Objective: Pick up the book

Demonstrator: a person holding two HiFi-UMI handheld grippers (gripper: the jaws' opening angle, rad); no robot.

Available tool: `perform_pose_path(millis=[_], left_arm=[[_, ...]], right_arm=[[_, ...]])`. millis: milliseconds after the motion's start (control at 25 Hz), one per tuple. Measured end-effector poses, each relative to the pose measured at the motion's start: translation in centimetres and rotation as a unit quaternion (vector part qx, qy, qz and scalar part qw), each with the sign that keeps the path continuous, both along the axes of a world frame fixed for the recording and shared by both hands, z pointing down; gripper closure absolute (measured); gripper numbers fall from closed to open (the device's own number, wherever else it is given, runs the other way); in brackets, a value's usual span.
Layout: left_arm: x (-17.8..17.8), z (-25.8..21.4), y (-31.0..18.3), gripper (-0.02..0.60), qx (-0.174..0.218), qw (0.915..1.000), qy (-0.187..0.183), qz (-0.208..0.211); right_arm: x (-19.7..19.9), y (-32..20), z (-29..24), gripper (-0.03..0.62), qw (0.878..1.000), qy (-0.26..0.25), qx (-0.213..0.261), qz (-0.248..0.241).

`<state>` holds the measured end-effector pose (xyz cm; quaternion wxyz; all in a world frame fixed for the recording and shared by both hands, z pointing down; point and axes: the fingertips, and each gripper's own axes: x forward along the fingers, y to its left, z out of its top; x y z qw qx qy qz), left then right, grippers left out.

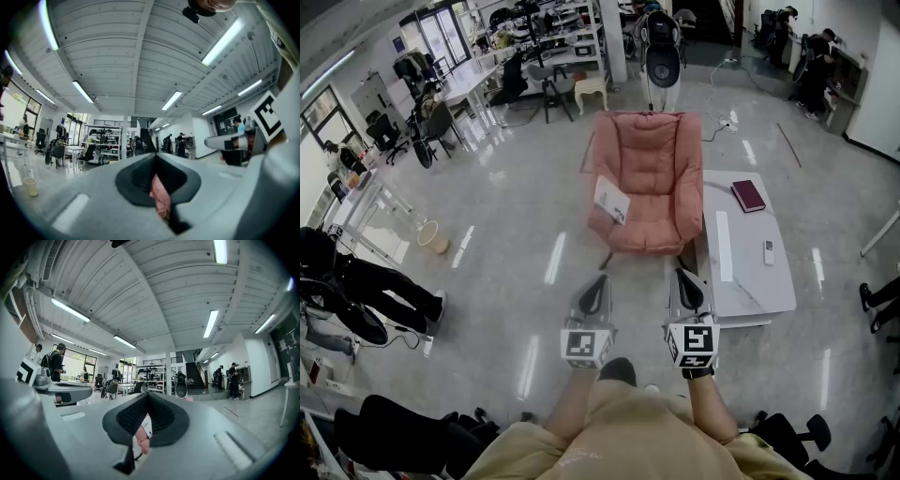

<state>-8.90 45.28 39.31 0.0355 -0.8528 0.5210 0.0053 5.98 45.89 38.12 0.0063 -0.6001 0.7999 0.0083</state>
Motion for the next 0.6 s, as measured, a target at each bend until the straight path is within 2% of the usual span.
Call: perform_pose_path(millis=[200, 360, 480, 600], left_arm=[[0.2, -0.4, -2.3, 0.581, 0.004, 1.0000, 0.007, 0.002], [0.5, 1.7, -5.3, 0.580, -0.022, 0.9993, 0.021, 0.022], [0.5, 2.8, -9.2, 0.580, -0.037, 0.9978, 0.042, 0.034], [0.1, 3.1, -14.4, 0.580, -0.032, 0.9972, 0.047, 0.047]], right_arm=[[0.7, -2.5, 1.8, 0.589, 1.000, -0.023, -0.016, 0.015], [-0.8, -5.7, 4.4, 0.589, 0.997, -0.050, -0.041, -0.030], [-1.9, -9.3, 5.9, 0.589, 0.996, -0.045, -0.061, -0.038], [-3.2, -14.1, 6.9, 0.589, 0.996, -0.032, -0.073, -0.041]])
